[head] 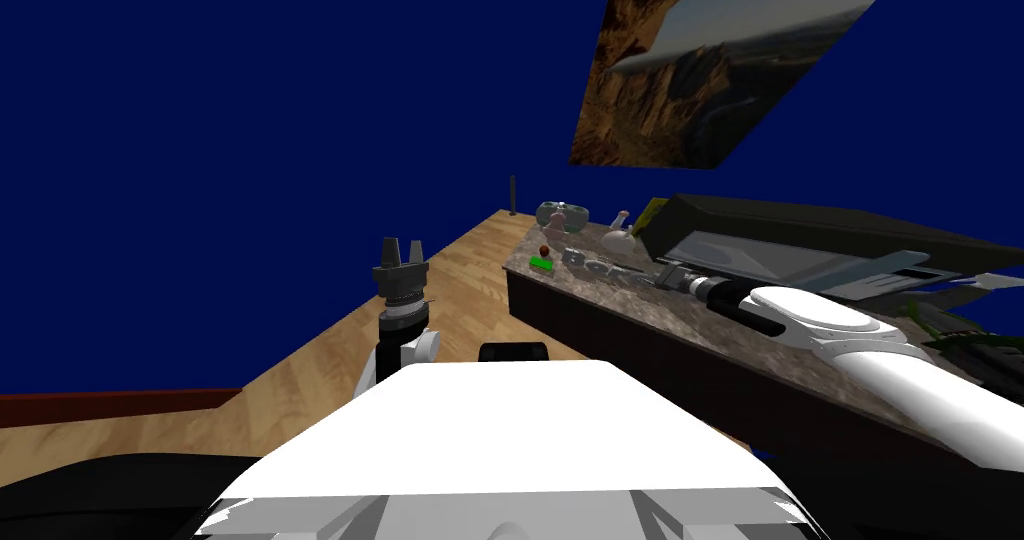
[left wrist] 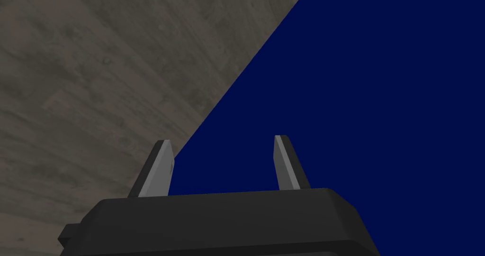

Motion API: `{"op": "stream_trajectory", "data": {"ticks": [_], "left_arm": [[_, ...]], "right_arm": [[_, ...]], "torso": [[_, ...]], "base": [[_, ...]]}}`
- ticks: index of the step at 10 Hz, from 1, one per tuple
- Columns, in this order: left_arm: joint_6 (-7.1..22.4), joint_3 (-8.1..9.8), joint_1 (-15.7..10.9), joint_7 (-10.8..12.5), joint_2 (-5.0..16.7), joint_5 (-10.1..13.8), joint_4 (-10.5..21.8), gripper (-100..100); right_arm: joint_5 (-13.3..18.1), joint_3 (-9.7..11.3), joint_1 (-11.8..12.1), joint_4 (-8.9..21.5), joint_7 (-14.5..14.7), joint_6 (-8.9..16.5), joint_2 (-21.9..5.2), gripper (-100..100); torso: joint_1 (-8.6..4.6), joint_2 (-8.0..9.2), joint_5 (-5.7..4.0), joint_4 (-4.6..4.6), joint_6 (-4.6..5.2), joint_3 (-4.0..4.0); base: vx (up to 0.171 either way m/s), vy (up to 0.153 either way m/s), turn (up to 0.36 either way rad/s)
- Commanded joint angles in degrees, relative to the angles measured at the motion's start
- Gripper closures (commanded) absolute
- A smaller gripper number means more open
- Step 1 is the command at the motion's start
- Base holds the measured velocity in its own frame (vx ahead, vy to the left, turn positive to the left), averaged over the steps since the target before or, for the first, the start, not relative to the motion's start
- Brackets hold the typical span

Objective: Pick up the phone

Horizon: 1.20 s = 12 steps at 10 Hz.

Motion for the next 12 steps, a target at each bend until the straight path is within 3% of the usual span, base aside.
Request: {"op": "stream_trajectory", "data": {"ticks": [1, 3, 5, 7, 9, 12], "left_arm": [[0.00, 0.00, 0.00, 0.00, 0.00, 0.00, 0.00, 0], [0.00, 0.00, 0.00, 0.00, 0.00, 0.00, 0.00, 0], [0.00, 0.00, 0.01, 0.00, 0.01, 0.00, 0.00, 0], [-0.01, 0.00, 0.02, 0.00, 0.00, 0.00, -0.01, 0], [-0.01, -0.01, 0.02, 0.00, 0.00, 0.00, 0.00, 0], [-0.01, 0.00, 0.02, 0.00, 0.00, 0.00, -0.01, 0]], "right_arm": [[-0.23, -0.69, -0.57, -0.15, 0.14, -0.45, -1.70, -100], [0.40, -0.93, -1.90, 0.08, 1.37, -0.41, -3.55, -100], [2.37, -0.35, 1.86, 0.43, 1.35, 1.11, -3.92, -100], [2.65, -0.25, 2.76, 0.40, 1.16, 1.33, -3.82, -100], [3.74, 0.17, 6.59, 0.27, 0.27, 2.21, -3.27, -100], [4.22, 0.36, 8.35, 0.17, -0.14, 2.59, -3.02, -100]], "torso": [[0.00, 0.00, 0.00, 0.00, 0.00, 0.00], [-0.03, -0.19, 0.00, -0.05, 0.00, -0.11], [-0.19, -0.40, -0.06, -0.09, 0.00, -0.23], [0.07, -0.89, -0.01, -0.23, -0.08, -0.53], [0.18, -0.91, 0.01, -0.23, -0.09, -0.54], [0.21, -0.89, 0.04, -0.24, -0.07, -0.54]], "base": [[-0.060, -0.025, -0.080], [-0.069, -0.052, -0.143], [0.080, -0.056, -0.019], [0.103, 0.003, 0.056], [0.142, 0.037, 0.159], [0.097, 0.019, 0.049]]}}
